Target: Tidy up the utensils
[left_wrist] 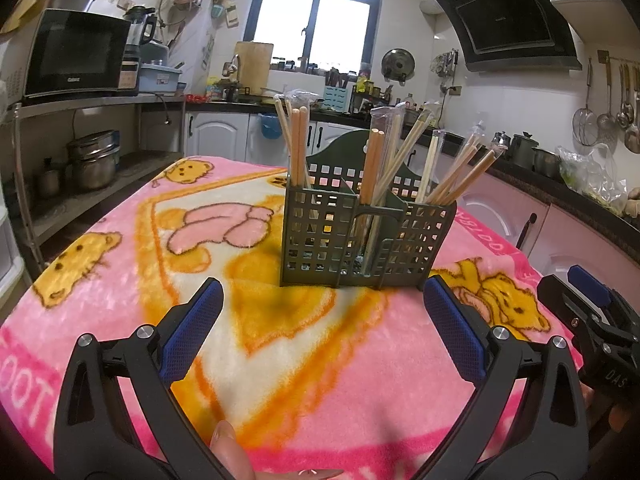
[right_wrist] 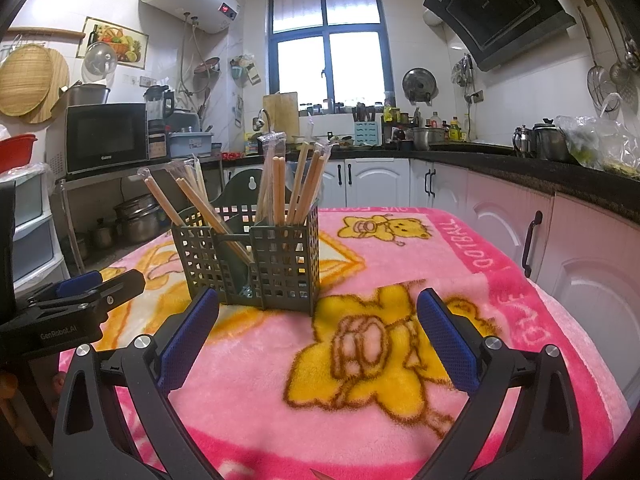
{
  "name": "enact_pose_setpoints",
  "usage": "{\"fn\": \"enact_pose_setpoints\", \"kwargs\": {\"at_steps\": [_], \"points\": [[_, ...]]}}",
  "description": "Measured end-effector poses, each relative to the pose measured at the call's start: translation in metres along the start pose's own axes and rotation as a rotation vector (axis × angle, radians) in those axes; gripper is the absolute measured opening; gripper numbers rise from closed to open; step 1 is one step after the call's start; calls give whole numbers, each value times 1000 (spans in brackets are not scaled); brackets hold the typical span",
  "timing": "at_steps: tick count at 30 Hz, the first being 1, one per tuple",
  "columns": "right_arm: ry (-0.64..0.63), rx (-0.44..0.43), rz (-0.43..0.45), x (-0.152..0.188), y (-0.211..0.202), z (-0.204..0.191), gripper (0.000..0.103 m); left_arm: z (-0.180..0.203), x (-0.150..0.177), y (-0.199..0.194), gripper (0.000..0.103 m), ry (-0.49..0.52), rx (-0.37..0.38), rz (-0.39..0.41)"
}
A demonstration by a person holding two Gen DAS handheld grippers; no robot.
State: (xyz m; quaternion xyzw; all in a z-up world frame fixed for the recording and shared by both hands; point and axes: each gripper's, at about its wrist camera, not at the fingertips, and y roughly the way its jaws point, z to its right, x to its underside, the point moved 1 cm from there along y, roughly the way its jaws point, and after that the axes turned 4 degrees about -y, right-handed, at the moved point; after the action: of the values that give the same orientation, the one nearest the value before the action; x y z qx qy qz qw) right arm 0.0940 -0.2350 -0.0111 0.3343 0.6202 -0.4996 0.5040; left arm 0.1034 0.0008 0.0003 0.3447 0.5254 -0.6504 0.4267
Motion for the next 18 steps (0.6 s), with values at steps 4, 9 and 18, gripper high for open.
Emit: {"fn": "enact_pose_setpoints", "kwargs": {"at_steps": [4,9,18], "points": [[1,1,-1,1,0,0,96,0,0,0,92,-1,-1,-1],[4,2,-4,3,-1,2,96,0,0,0,92,0,2,0],[7,10,-8,5,-3,5,96,0,1,4,92,-1,-1,-16]]}}
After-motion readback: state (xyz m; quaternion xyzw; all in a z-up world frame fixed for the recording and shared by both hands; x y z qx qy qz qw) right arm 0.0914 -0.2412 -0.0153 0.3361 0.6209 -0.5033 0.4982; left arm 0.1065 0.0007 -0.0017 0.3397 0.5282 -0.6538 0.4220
